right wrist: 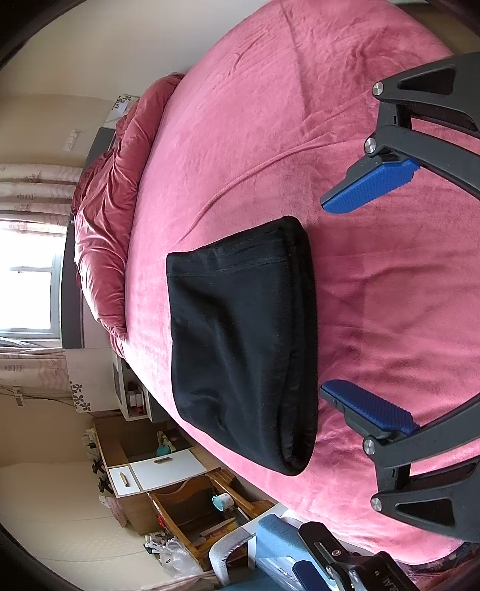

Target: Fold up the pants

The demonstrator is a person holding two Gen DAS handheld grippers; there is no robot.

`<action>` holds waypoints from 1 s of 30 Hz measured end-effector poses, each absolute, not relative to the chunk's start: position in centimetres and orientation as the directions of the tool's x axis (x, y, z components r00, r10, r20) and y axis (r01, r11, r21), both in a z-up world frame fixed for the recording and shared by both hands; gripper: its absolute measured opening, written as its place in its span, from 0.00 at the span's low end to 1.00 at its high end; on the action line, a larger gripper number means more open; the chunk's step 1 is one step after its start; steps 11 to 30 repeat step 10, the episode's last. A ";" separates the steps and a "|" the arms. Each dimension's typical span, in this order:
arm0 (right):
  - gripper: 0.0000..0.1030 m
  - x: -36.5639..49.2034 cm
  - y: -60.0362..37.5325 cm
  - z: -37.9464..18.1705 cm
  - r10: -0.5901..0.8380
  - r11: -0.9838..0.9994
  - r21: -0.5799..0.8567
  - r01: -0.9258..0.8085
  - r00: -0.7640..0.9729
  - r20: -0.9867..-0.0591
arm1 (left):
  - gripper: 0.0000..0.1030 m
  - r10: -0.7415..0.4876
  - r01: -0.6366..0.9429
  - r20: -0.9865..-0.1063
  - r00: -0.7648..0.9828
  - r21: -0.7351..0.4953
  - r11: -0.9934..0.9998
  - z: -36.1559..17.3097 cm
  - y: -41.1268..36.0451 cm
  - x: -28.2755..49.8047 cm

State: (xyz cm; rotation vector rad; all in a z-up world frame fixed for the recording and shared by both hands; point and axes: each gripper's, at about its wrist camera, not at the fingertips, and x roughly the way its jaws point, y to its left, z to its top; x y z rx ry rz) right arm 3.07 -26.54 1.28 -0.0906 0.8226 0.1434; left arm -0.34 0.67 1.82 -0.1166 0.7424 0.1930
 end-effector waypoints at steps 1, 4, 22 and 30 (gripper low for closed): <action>0.90 3.1 -26.5 1.2 0.092 0.986 -0.025 -0.163 0.671 -0.736 | 0.77 0.133 -0.215 -0.680 0.721 -0.037 0.976 1.8 0.6 -0.3; 0.90 3.1 -26.5 1.1 0.093 0.986 -0.025 -0.166 0.669 -0.737 | 0.77 0.134 -0.210 -0.677 0.724 -0.031 0.977 1.7 0.4 -0.4; 0.90 3.3 -26.9 0.5 0.092 0.987 -0.020 -0.160 0.659 -0.746 | 0.69 0.126 -0.205 -0.661 0.740 -0.043 0.978 1.6 0.5 -0.6; 0.90 3.3 -26.9 0.5 0.092 0.987 -0.020 -0.160 0.659 -0.746 | 0.69 0.126 -0.205 -0.661 0.740 -0.043 0.978 1.6 0.5 -0.6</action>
